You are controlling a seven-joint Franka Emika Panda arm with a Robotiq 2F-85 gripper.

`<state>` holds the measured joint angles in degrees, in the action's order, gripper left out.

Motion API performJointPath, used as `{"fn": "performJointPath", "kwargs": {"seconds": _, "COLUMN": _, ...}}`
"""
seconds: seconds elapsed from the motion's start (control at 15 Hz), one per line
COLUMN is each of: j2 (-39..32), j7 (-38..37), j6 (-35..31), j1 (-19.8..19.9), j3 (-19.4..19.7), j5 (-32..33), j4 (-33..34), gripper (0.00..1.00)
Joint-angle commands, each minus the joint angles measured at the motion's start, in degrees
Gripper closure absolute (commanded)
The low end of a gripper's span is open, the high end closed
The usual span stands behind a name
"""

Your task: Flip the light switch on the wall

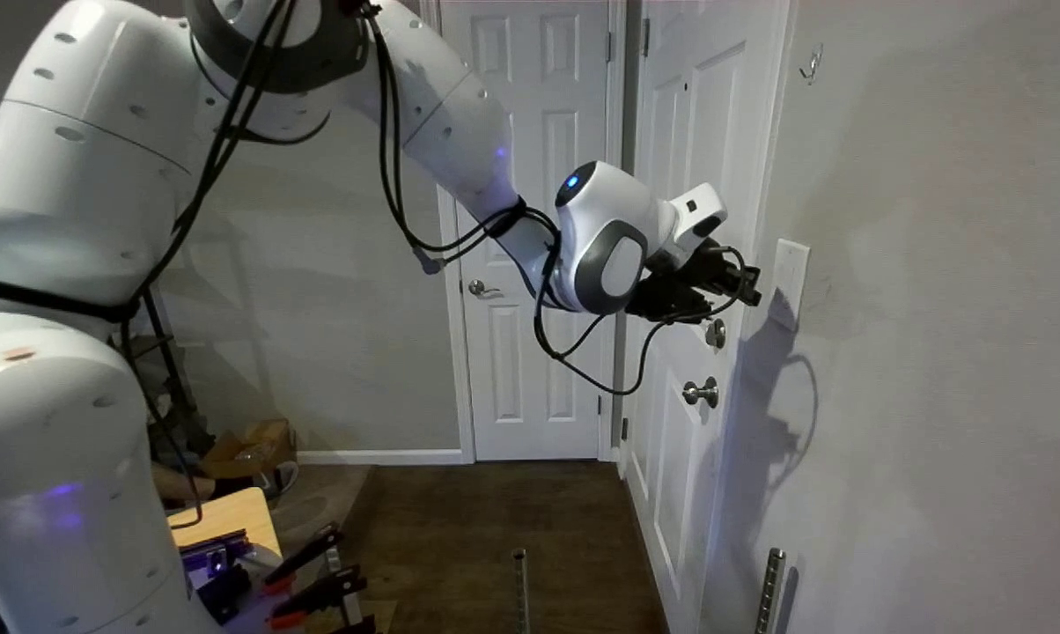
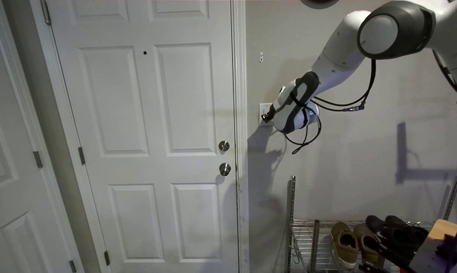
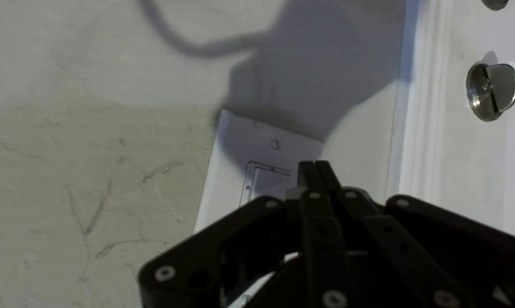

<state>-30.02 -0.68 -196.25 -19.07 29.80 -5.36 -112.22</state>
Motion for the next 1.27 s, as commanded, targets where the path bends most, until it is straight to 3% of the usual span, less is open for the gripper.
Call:
{"fn": "performJointPath", "kwargs": {"seconds": 0.0, "j2": -3.7, "j7": -0.7, "j6": -1.2, "j1": -3.3, "j3": 4.0, "j5": -3.7, "j4": 2.5, "gripper": 0.96}}
{"fn": "performJointPath", "kwargs": {"seconds": 0.93, "j2": -10.9, "j7": -1.2, "j6": -1.1, "j1": -7.7, "j3": 10.2, "j5": -11.7, "j4": 8.0, "gripper": 0.96}}
{"fn": "performJointPath", "kwargs": {"seconds": 1.2, "j2": -11.4, "j7": -1.4, "j6": -0.5, "j1": -7.9, "j3": 10.2, "j5": -14.1, "j4": 8.4, "gripper": 0.98}}
